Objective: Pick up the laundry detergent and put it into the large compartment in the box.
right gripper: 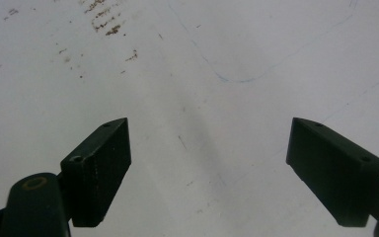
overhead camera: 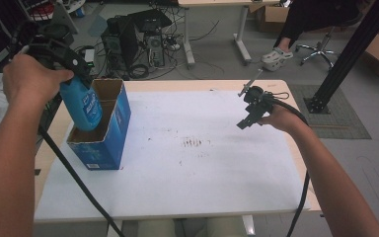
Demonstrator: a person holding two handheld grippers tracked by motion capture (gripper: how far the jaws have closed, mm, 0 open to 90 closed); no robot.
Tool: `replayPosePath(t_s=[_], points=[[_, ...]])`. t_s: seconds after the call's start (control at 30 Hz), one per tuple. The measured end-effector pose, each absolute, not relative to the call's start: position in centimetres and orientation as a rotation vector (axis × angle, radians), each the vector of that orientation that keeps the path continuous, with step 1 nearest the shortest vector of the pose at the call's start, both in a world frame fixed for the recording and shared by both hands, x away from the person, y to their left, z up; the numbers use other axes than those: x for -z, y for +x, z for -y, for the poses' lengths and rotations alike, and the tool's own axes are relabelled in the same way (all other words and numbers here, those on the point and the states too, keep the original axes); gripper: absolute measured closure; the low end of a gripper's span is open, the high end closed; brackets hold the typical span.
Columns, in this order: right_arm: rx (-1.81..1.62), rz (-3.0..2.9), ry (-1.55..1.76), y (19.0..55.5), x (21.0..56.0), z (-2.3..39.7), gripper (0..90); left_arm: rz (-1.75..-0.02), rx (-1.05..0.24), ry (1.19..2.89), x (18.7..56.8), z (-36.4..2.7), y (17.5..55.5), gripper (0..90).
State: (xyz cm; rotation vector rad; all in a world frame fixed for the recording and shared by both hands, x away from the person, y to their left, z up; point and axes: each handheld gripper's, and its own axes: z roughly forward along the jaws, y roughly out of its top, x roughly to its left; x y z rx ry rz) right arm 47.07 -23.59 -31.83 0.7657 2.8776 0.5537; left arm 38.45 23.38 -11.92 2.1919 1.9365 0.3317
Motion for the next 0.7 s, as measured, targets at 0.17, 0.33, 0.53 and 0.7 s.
replayPosePath(t_s=[0.17, 0.33, 0.53, 0.7], points=[[-0.55, -2.877, 0.774, 47.1, 31.9, 23.6, 17.1, -1.937, -0.367, 2.205, 13.9, -23.5, 38.7, 37.7], [-0.543, -2.879, 0.772, 47.2, 31.9, 23.7, 17.1, -1.933, -0.35, 2.216, 16.0, -23.7, 39.0, 37.7], [-0.539, -2.878, 0.78, 47.2, 32.0, 23.7, 17.0, -1.929, -0.325, 2.231, 18.1, -23.9, 39.4, 37.7], [-0.534, -2.886, 0.79, 47.2, 32.5, 23.9, 17.1, -1.925, -0.324, 2.24, 19.6, -24.0, 39.7, 37.7]])
